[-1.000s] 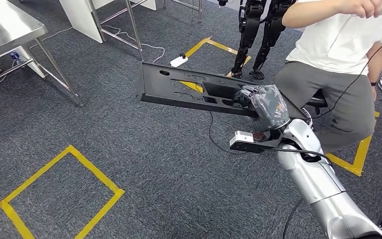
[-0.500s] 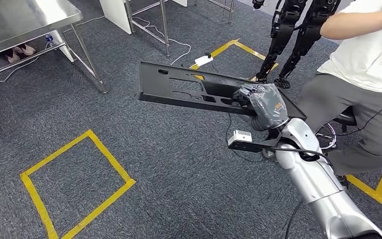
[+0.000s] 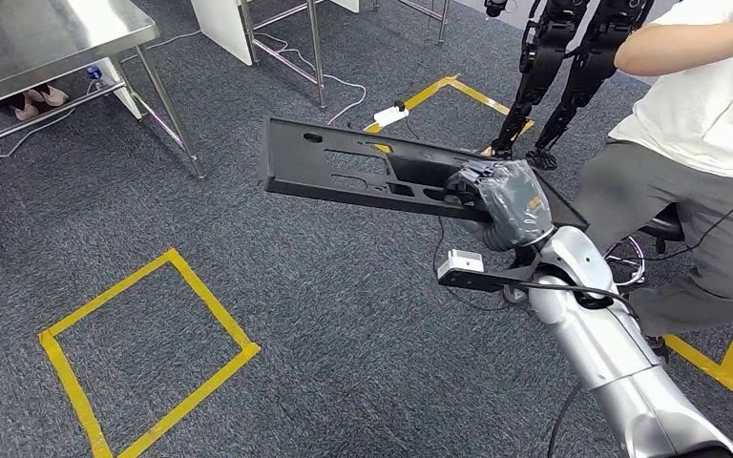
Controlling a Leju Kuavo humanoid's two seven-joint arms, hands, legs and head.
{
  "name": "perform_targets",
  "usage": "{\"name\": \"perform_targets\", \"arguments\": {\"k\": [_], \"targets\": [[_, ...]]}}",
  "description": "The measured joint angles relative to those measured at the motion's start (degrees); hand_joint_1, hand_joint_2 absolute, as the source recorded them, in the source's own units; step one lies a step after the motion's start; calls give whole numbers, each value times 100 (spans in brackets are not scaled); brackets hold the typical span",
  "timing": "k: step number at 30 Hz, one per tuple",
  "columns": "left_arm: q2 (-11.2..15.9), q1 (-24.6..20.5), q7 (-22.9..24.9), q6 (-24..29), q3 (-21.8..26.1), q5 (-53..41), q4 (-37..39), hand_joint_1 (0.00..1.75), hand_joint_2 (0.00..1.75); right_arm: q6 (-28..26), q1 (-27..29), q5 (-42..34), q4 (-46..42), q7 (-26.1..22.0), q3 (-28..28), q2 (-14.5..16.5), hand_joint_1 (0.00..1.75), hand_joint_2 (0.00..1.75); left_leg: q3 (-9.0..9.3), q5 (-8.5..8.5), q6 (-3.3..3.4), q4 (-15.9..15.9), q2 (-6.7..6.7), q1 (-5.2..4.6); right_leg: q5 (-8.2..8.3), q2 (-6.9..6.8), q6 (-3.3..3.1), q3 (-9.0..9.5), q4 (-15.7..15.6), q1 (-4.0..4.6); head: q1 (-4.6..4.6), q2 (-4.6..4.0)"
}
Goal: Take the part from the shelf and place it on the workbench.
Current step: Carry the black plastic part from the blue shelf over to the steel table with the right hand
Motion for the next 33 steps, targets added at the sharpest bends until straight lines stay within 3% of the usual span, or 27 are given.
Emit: {"name": "perform_targets", "arguments": {"k": [6, 9, 10, 11, 12, 13, 14, 15, 16, 17, 18, 19, 21, 22, 23, 24, 26, 27, 29, 31, 33], "targets": [[-3, 4, 5, 0, 0, 0, 0, 0, 0, -1, 3, 3, -12, 0, -5, 3, 166, 175, 62, 41, 54, -62, -74, 46, -44, 3, 45, -26, 29, 26, -3, 0], [-9, -8, 14, 1, 3, -9, -1, 0, 0, -8, 3, 1, -21, 1, -14, -16, 166, 175, 87, 68, 119, -95, -180, 71, -258, 443, 29, -248, 511, -19, 15, 0], [-11, -17, 21, 1, 7, -21, -2, 0, 0, -12, 26, 10, -21, 1, -14, -32, 166, 175, 88, 72, 139, -98, -301, 70, -396, 608, 37, -478, 945, -37, 24, 0], [-10, -21, 26, 1, 11, -31, -2, 0, 0, -16, 51, 22, -21, -1, -12, -43, 166, 175, 89, 71, 146, -95, -415, 74, -458, 661, 62, -646, 1221, -51, 36, 0], [-14, -24, 31, 1, 16, -44, -2, 0, 0, -25, 74, 38, -22, -2, -11, -55, 166, 175, 86, 63, 128, -77, -590, 74, -352, 799, 116, -615, 1071, -84, 42, 0], [-17, -19, 37, 1, 24, -58, -2, 0, 0, -38, 99, 58, -24, -2, -9, -57, 166, 175, 68, 66, 78, -70, -809, 79, -217, 863, 125, -550, 868, -113, 42, 0], [-16, -20, 40, 2, 30, -69, -2, 0, 0, -55, 98, 69, -31, -1, -9, -46, 166, 175, -57, -67, 7, 175, -743, 80, -32, 850, 71, -332, 423, -131, 27, 0], [-18, -21, 45, 3, 35, -80, -2, 0, 0, -70, 100, 85, -37, 4, -8, -38, 166, 175, -300, -255, -72, 632, -642, 88, 114, 779, 2, -135, 38, -141, 9, 0], [-13, -27, 47, 4, 40, -86, -3, 0, 0, -54, 46, 93, -24, 14, -16, -25, 166, 175, -308, -266, -112, 641, -346, 76, 97, 537, -80, -92, 25, -111, -9, 0], [-10, -37, 42, 11, 49, -81, -4, 0, 0, -32, -78, 87, 28, 19, -46, -9, 166, 175, -309, -273, -87, 647, -86, 56, 56, 300, -84, -44, 13, -65, -21, 0], [-13, -44, 33, 25, 67, -68, -5, 0, 0, -19, -211, 84, 101, 23, -84, 17, 166, 175, -189, -132, -20, 401, -72, 55, -78, 282, -54, -104, 208, -41, -8, 0], [-14, -51, 19, 40, 85, -54, -7, 0, 0, -9, -345, 84, 183, 24, -121, 44, 166, 175, 47, 63, 60, -58, -100, 47, -252, 339, -19, -236, 535, -27, 6, 0], [-22, -56, -2, 63, 120, -33, -8, 0, 0, -41, -422, 107, 297, 30, -158, 79, 166, 175, 69, 95, 150, -95, -383, 77, -598, 665, 10, -697, 1444, -56, 33, 0], [-25, -53, -11, 63, 128, -30, -8, 0, 0, -42, -415, 123, 328, 39, -157, 80, 166, 175, 69, 94, 153, -93, -472, 78, -641, 693, 32, -859, 1701, -61, 35, 0], [-27, -47, -17, 63, 136, -27, -8, 0, 0, -42, -409, 132, 352, 48, -158, 81, 166, 175, 70, 93, 152, -90, -564, 80, -582, 708, 72, -916, 1730, -65, 37, 0], [-32, -41, -26, 63, 140, -27, -7, 0, 0, -42, -412, 140, 368, 53, -159, 82, 166, 175, 74, 93, 149, -87, -657, 83, -428, 732, 126, -853, 1508, -75, 37, 0], [-38, -33, -36, 62, 145, -31, -7, 0, 0, -42, -439, 149, 386, 57, -166, 84, 166, 175, 69, 88, 126, -69, -831, 84, -31, 917, 224, -533, 677, -120, 40, 0], [-39, -34, -40, 61, 145, -37, -7, 0, 0, -41, -456, 150, 392, 56, -175, 79, 166, 175, 53, 85, 101, -54, -908, 79, 110, 1012, 226, -390, 334, -139, 38, 0], [-38, -30, -40, 58, 146, -50, -7, 0, 0, -41, -469, 149, 404, 56, -196, 70, 166, 175, 6, 95, 36, -46, -1041, 74, 195, 1092, 155, -281, 73, -138, 36, 0], [-30, -14, -67, 56, 148, -61, -7, 0, 0, -42, -468, 147, 408, 56, -216, 66, 166, 175, -30, 105, -26, -51, -1087, 91, 216, 958, 54, -258, 56, -142, 36, 0], [-25, -10, -152, 58, 151, -72, -8, 0, 0, -40, -469, 140, 404, 57, -246, 70, 166, 175, -145, -38, -90, 174, -759, 78, 230, 834, -47, -229, 29, -167, 0, 0]]}}
